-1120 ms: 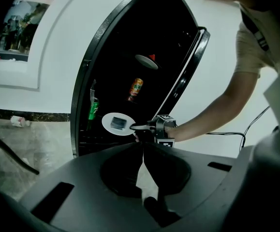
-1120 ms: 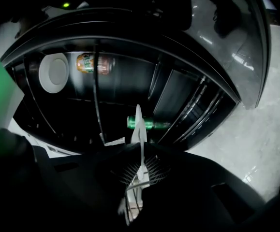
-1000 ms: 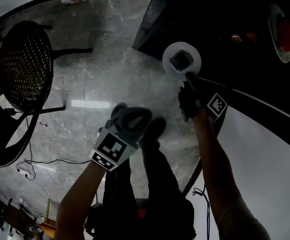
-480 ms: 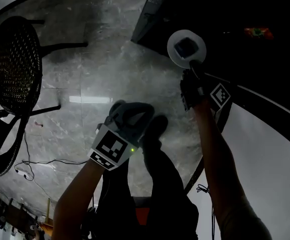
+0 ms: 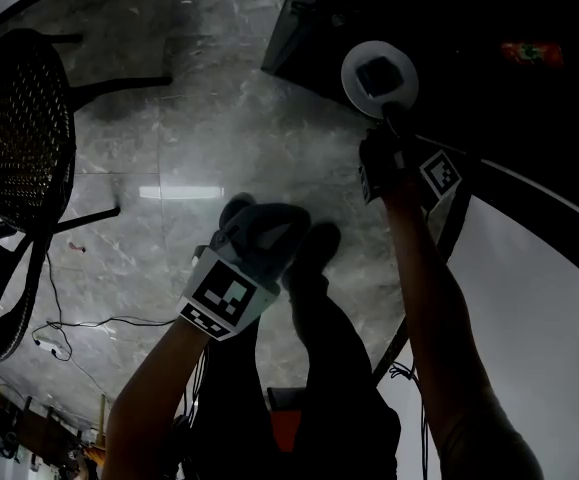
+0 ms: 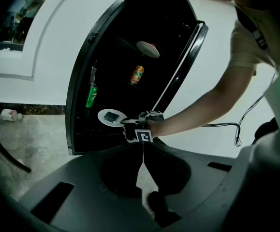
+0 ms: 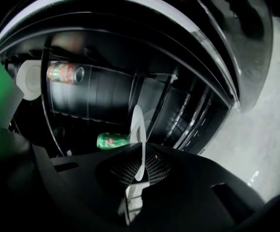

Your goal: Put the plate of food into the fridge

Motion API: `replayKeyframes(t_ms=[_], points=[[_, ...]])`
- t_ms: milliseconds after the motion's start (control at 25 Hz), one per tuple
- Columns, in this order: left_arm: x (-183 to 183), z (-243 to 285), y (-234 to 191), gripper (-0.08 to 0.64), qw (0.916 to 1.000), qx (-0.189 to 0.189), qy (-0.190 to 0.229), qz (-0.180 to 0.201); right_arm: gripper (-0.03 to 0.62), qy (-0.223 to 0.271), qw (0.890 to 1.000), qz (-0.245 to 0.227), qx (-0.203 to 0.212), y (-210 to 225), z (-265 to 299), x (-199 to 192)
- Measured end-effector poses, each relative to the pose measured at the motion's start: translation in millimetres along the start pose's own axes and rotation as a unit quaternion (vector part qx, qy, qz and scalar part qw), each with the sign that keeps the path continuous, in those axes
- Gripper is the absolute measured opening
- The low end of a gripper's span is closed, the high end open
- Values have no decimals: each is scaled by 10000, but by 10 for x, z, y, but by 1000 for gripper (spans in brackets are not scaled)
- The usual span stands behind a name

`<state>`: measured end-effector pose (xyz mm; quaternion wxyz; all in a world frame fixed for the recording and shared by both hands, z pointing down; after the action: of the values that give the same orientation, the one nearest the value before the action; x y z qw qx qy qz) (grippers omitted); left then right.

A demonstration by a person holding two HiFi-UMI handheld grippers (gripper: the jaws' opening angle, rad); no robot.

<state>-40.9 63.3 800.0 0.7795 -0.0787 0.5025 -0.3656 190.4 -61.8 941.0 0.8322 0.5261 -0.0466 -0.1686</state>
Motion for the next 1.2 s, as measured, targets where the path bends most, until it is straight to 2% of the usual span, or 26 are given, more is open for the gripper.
replayKeyframes(t_ms=[240, 520, 560, 640, 880, 960, 1040, 1120, 1200], points=[[-78, -32, -19, 15, 10000, 26, -49, -33, 26, 156, 9997, 134, -91, -25, 104, -23], [-145, -22, 0, 15, 9999, -41, -86, -51, 29, 75, 10000, -23, -7, -125, 247, 33], [-147, -24, -3, 15, 9999, -41, -81, -57, 44, -1, 10000, -75, 26, -139, 254, 24], [-145, -30, -9, 15, 10000, -50, -71, -43, 150, -159, 9996, -189, 102, -154, 255, -8], [-141, -71, -51, 15, 9999, -18, 23, -132, 187, -455, 9958, -792, 81, -177, 245, -80], [-163, -83, -43, 15, 9999, -41, 9, -111, 199, -754, 9889, -1279, 62, -186, 256, -109], [-192, -96, -36, 15, 10000, -70, -24, -58, 217, -1069, 9775, -1816, -1, -203, 274, -155], [-214, -108, -36, 15, 9999, -90, -53, -13, 242, -1313, 9624, -2374, -105, -239, 296, -193], [-218, -117, -46, 15, 9999, -94, -52, 7, 259, -1522, 9425, -2964, -238, -261, 319, -210]])
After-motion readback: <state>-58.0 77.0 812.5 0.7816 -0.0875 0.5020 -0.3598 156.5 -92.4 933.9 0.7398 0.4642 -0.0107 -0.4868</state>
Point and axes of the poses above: the fingertips, and each gripper's own axes: z forward along the fingers, y to its right, x out of its top, the point moved 5 cm from there along -z, backward along the fingers
